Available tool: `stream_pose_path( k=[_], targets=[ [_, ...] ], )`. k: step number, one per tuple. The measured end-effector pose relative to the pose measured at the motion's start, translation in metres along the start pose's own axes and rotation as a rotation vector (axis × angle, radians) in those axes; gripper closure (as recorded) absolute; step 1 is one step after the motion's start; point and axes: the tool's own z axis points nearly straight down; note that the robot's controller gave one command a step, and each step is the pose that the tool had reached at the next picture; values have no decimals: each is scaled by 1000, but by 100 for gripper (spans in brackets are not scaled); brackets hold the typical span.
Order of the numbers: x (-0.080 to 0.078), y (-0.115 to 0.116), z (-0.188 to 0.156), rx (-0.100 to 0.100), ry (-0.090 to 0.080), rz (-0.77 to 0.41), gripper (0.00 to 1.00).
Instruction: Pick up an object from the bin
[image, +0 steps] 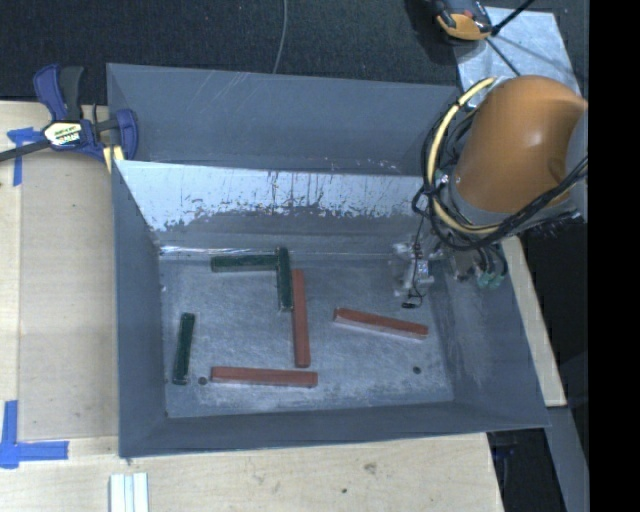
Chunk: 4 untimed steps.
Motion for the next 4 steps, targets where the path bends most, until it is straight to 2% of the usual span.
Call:
stream_pose_path(
  k=[1,2,3,4],
  targets=[
    [0,0,1,-1,2,1,0],
    [0,0,1,-1,2,1,0],
    [25,-1,55,0,-4,-3,0],
    [8,-34,143,0,1,137,100]
  ],
)
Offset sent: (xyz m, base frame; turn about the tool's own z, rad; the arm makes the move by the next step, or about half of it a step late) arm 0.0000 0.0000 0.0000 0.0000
